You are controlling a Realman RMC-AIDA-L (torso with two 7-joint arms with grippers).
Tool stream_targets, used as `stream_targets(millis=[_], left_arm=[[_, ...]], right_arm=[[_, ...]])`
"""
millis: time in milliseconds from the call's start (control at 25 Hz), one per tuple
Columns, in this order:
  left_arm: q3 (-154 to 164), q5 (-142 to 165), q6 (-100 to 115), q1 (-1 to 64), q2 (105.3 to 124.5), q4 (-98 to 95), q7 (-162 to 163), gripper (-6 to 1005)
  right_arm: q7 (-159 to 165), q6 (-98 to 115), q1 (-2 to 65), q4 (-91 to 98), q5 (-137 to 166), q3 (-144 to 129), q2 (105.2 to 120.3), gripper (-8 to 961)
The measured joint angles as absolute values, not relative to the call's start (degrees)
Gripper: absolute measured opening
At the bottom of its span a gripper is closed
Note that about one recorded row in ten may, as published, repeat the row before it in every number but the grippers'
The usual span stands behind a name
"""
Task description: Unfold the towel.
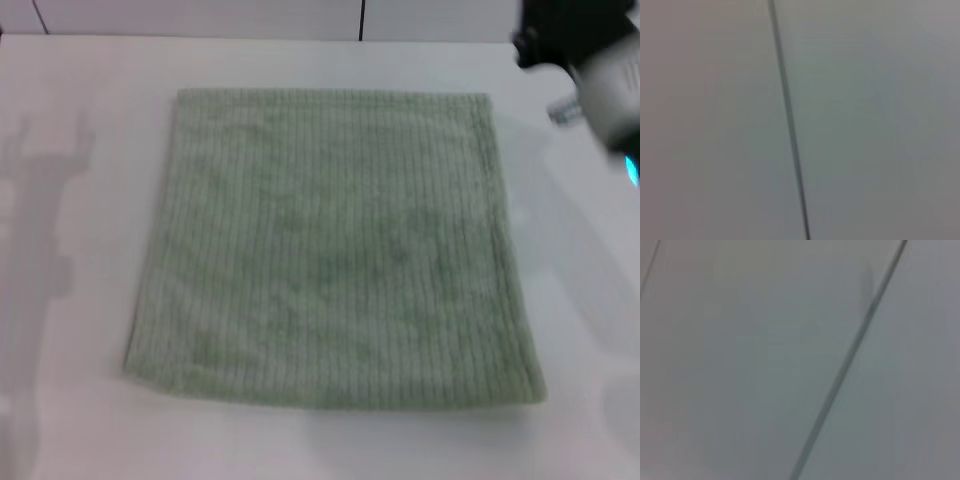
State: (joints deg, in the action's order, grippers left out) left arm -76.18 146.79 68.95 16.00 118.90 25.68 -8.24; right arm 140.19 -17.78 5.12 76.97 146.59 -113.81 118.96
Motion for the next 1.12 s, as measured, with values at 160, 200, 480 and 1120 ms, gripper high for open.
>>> stream_targets(millis=[160,200,480,1120], left_arm=[[-76.43,145.47,69.76,15.67,118.86,22.50,-4.89,743],[-76.43,145.47,69.76,15.67,118.86,22.50,-4.89,743],[-75.06,145.34,69.77,15.97,119.00,19.17,-4.83,744],[-71.06,145.35,65.60,16.31,119.00,16.78,-4.58,745]], right_arm=[[151.29,-61.59,2.52,50.69,144.87,-124.78,119.34,-2],[151.29,-61.59,2.52,50.69,144.87,-124.78,119.34,-2],[168.84,-87.21,1.03,33.24,119.61,-131.02,119.37,17],[168.78,-84.20,-0.08,28.58,118.39,-134.09,119.67,331]])
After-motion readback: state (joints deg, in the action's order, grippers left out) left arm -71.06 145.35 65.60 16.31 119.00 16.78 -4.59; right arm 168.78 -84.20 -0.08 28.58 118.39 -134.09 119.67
